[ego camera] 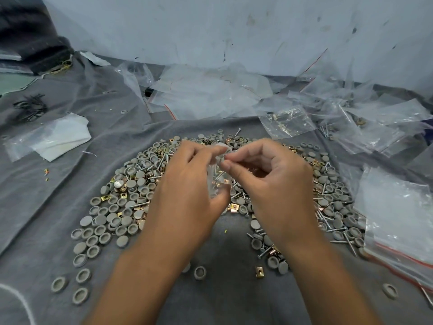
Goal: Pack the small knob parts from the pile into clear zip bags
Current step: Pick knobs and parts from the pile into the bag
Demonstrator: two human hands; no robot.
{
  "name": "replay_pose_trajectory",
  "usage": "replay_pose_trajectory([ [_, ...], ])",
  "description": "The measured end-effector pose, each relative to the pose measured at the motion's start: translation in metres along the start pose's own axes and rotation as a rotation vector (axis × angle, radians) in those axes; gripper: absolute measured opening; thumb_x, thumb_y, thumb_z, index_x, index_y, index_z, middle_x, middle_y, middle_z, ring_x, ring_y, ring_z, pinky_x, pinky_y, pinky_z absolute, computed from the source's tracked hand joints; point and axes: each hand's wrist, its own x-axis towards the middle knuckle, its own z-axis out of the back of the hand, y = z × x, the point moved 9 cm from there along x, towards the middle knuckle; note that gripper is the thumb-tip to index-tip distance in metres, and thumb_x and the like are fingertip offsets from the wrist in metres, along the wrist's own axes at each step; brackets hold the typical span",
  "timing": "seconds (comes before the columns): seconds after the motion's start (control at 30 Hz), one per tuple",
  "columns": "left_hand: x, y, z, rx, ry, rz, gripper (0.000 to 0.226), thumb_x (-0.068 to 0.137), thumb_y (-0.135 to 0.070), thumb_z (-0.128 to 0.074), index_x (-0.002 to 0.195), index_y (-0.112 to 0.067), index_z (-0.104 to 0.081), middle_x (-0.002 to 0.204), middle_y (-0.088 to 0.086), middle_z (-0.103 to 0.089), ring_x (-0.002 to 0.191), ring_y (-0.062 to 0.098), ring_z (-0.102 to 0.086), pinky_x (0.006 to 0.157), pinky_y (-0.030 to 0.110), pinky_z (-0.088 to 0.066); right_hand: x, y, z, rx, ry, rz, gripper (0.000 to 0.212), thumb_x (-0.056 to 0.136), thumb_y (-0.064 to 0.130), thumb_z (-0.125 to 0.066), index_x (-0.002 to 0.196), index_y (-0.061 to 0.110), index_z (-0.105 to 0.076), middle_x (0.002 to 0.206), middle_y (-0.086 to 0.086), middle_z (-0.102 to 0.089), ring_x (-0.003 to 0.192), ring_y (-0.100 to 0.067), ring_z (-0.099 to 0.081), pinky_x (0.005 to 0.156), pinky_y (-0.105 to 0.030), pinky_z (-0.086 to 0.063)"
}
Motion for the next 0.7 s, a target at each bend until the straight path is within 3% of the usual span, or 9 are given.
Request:
replay_pose_trajectory([
  [0.13, 0.002, 0.01, 0.011, -0.038, -0.034, 0.05, 0.058, 0.078, -0.031, -0.078, 0.132, -0.029, -0.059, 0.107, -0.013, -0.049, 0.088, -0.004, -0.048, 0.082, 0.0, -0.033, 0.008, -0.013, 0.017, 0.005, -0.107, -0.046, 0.014, 0.087, 0.022, -0.081, 0.093, 0.027, -0.068, 0.087, 0.013, -0.075, 0.084, -0.003, -0.072, 0.073, -0.016, -0.054],
  [0.23, 0.003, 0.019, 0.024, -0.073, -0.087, 0.091, 0.06, 0.077, -0.031, -0.077, 0.134, -0.028, -0.059, 0.108, -0.009, -0.052, 0.09, -0.011, -0.049, 0.08, -0.003, -0.032, 0.004, -0.045, -0.004, -0.335, 0.189, -0.129, 0.02, 0.092, 0.023, -0.074, 0.107, 0.037, -0.07, 0.099, 0.02, -0.069, 0.087, 0.008, -0.065, 0.073, -0.007, -0.051],
  [0.37, 0.005, 0.023, 0.029, -0.104, -0.107, 0.115, 0.06, 0.078, -0.027, -0.079, 0.135, -0.027, -0.059, 0.109, -0.007, -0.052, 0.092, -0.007, -0.05, 0.08, 0.0, -0.034, -0.012, -0.073, -0.042, -0.621, 0.477, -0.073, 0.032, 0.1, 0.012, -0.062, 0.126, 0.029, -0.07, 0.124, 0.011, -0.059, 0.105, -0.004, -0.057, 0.097, -0.022, -0.047],
  [0.5, 0.005, 0.022, 0.029, -0.098, -0.102, 0.112, 0.059, 0.079, -0.027, -0.079, 0.135, -0.025, -0.059, 0.111, -0.005, -0.054, 0.09, -0.003, -0.051, 0.083, -0.001, -0.032, -0.023, -0.075, -0.06, -0.695, 0.538, 0.004, 0.022, 0.102, 0.019, -0.059, 0.119, 0.019, -0.072, 0.117, 0.005, -0.056, 0.106, -0.015, -0.058, 0.091, -0.036, -0.051],
  [0.7, 0.004, 0.022, 0.029, -0.102, -0.102, 0.106, 0.06, 0.08, -0.027, -0.079, 0.136, -0.026, -0.058, 0.112, -0.005, -0.053, 0.092, -0.007, -0.049, 0.082, -0.003, -0.03, -0.022, -0.073, -0.055, -0.671, 0.498, -0.093, 0.007, 0.096, 0.026, -0.069, 0.1, 0.025, -0.074, 0.103, 0.008, -0.057, 0.093, -0.013, -0.06, 0.086, -0.036, -0.052],
])
